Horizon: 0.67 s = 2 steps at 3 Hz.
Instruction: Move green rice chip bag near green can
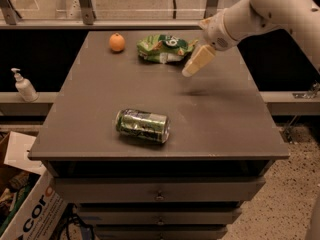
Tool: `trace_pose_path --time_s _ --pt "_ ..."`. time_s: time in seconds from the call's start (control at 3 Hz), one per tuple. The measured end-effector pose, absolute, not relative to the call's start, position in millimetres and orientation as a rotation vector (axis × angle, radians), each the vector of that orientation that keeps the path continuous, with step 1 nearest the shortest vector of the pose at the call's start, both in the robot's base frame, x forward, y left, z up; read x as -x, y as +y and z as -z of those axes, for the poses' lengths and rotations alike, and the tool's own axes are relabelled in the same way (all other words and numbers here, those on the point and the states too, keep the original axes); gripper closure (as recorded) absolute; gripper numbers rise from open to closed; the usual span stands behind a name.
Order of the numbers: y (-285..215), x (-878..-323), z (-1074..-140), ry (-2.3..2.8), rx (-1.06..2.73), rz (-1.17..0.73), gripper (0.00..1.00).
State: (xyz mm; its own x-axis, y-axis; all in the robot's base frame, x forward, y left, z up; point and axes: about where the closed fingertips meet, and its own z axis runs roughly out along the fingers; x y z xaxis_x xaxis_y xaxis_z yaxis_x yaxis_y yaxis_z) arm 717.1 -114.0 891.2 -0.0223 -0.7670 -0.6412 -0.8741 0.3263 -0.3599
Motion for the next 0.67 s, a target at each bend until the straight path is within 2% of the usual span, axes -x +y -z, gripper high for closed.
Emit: trace_pose_path --time_s 0.67 --pt "-57.0 -761.5 -854.4 1.773 1.478 -0.171 0.00"
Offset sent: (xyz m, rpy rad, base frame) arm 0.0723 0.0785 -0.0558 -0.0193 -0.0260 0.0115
